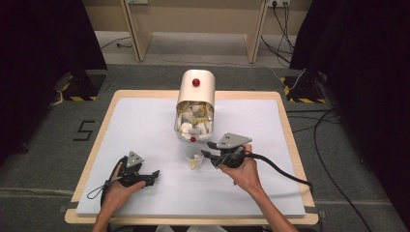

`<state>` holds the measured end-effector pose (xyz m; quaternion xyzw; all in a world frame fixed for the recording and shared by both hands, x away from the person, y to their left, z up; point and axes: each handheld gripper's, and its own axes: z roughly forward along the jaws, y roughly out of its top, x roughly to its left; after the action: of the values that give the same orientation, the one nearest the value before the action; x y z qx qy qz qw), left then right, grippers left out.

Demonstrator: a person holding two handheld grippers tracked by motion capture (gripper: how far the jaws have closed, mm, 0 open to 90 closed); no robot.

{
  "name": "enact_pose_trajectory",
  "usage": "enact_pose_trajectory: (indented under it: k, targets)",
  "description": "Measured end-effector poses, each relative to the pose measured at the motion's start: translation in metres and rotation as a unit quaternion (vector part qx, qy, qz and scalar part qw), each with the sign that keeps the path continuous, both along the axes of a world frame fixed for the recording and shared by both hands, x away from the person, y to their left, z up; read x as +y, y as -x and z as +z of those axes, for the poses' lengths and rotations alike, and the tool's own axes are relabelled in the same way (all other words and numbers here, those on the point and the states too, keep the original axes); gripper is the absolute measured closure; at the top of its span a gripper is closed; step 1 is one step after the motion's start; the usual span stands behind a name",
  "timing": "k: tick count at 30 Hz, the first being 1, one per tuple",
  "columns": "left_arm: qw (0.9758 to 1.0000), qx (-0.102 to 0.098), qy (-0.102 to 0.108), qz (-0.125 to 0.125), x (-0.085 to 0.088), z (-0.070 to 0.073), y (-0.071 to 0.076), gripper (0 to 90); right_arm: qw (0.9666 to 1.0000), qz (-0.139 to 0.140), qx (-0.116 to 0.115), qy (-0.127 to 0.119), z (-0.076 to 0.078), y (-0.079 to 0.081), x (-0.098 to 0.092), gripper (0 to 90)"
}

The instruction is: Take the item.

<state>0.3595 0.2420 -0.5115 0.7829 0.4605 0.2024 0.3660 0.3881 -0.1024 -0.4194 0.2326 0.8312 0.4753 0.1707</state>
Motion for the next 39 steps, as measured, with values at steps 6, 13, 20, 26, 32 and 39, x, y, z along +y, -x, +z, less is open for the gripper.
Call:
enact_pose_trajectory:
  k: [6,13,20,26,32,39]
  targets:
    - [1.0,-0.001,0.001,0.0,0.0,0.0,0.0,13.7,0.9996,-0.025,0.008,-0.011,-0.001,0.003,-0.016,52.2]
    - [1.0,-0.001,0.0,0.0,0.0,0.0,0.0,13.7,0.9978,-0.061,0.022,-0.015,-0.009,0.002,-0.041,45.9]
    - [1.0,-0.001,0.001,0.0,0.0,0.0,0.0,13.7,0.9945,-0.095,0.044,-0.003,-0.023,0.0,-0.063,41.0]
    - [1.0,-0.001,0.001,0.0,0.0,0.0,0.0,13.8,0.9926,-0.11,0.051,0.006,-0.03,0.001,-0.074,40.1]
    - [1.0,-0.001,0.001,0.0,0.0,0.0,0.0,13.8,0.9906,-0.122,0.062,0.006,-0.035,0.003,-0.083,37.5]
    - [1.0,-0.001,0.001,0.0,0.0,0.0,0.0,13.8,0.9898,-0.128,0.063,0.003,-0.037,0.005,-0.089,36.9]
